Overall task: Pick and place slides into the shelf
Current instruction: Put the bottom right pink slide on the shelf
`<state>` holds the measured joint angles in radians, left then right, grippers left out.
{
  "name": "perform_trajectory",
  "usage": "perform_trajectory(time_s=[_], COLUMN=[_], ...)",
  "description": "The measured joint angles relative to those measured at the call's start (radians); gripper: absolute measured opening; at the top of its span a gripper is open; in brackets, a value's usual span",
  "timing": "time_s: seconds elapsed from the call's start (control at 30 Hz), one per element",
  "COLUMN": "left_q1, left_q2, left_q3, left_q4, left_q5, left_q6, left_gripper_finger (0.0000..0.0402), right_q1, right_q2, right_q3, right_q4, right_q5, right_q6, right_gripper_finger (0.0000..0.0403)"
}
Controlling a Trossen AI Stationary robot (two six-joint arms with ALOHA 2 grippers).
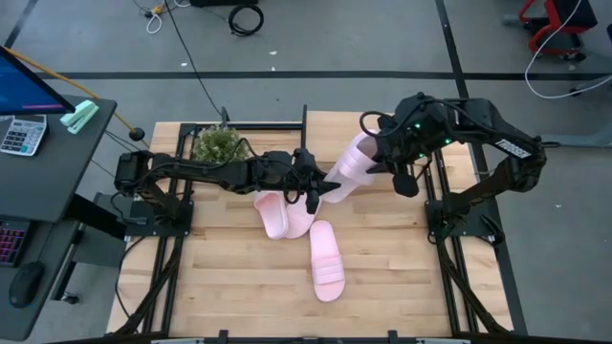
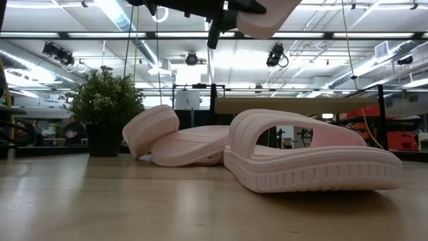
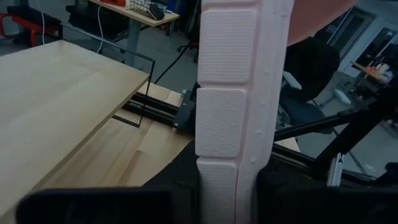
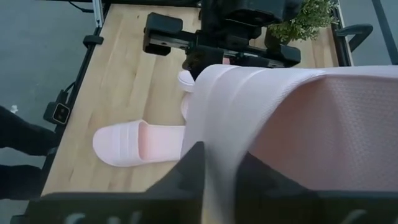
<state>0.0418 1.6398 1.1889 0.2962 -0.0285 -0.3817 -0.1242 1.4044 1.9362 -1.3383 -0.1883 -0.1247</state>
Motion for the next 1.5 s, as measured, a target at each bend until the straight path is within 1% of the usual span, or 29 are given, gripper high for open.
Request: perform_trajectory(time_s=[0.07,0.13,0.2,0.27,0.3,0.4,0.47,0.53,0.6,0.67,0.8,0.87,0.97,1.13,1.23,1.37,1.43,1.5], left_q1=[0.000,0.000,0.000,0.001,0.001,0.001,0.002,0.002,0.002,0.001,0.002,0.001,0.003,0.018,0.033,0.059,0.069,0.069], left_q2=[0.000,0.000,-0.001,-0.001,-0.001,-0.001,-0.001,-0.001,-0.002,-0.002,-0.002,-0.002,-0.002,-0.002,-0.002,0.013,0.039,0.085], left_q3=[0.000,0.000,0.000,0.000,-0.001,-0.002,-0.002,-0.002,-0.002,-0.002,-0.002,-0.002,-0.002,-0.002,-0.001,0.005,0.026,0.080], left_q4=[0.000,0.001,0.005,0.015,0.023,0.056,0.067,0.086,0.113,0.123,0.167,0.177,0.184,0.214,0.233,0.242,0.233,0.230], left_q5=[0.000,0.000,0.000,0.000,0.000,-0.001,-0.004,-0.005,-0.004,-0.005,-0.017,-0.027,-0.043,-0.065,-0.097,-0.121,-0.121,-0.122], left_q6=[-0.001,-0.002,-0.008,-0.027,-0.031,-0.051,-0.076,-0.107,-0.143,-0.185,-0.269,-0.298,-0.352,-0.477,-0.504,-0.563,-0.596,-0.627], left_gripper_finger=[0.0097,0.0103,0.0098,0.0084,0.0078,0.0076,0.0077,0.0086,0.0097,0.0100,0.0082,0.0076,0.0076,0.0099,0.0092,0.0076,0.0076,0.0080], right_q1=[0.003,0.003,0.003,0.003,0.003,0.003,0.003,0.003,0.003,0.003,0.003,0.003,0.003,0.003,0.007,0.044,0.060,0.074], right_q2=[-0.004,-0.008,-0.015,-0.024,-0.028,-0.042,-0.050,-0.057,-0.064,-0.072,-0.091,-0.101,-0.119,-0.151,-0.175,-0.206,-0.216,-0.226], right_q3=[0.000,0.000,0.000,0.000,0.000,0.000,0.000,0.000,0.000,0.000,0.000,0.000,0.000,0.000,0.000,0.000,0.000,0.000], right_q4=[-0.004,-0.008,-0.009,-0.009,-0.009,0.008,0.019,0.040,0.061,0.068,0.109,0.128,0.146,0.113,0.091,0.048,0.017,-0.015], right_q5=[-0.002,-0.004,-0.003,0.019,0.048,0.164,0.232,0.287,0.340,0.385,0.465,0.485,0.492,0.486,0.485,0.489,0.499,0.513], right_q6=[0.000,-0.003,-0.012,-0.038,-0.057,-0.078,-0.086,-0.097,-0.116,-0.125,-0.177,-0.205,-0.211,-0.185,-0.166,-0.154,-0.132,-0.100], right_gripper_finger=[0.0101,0.0132,0.0164,0.0194,0.0208,0.0242,0.0257,0.0267,0.0272,0.0273,0.0271,0.0268,0.0268,0.0270,0.0268,0.0264,0.0263,0.0261])
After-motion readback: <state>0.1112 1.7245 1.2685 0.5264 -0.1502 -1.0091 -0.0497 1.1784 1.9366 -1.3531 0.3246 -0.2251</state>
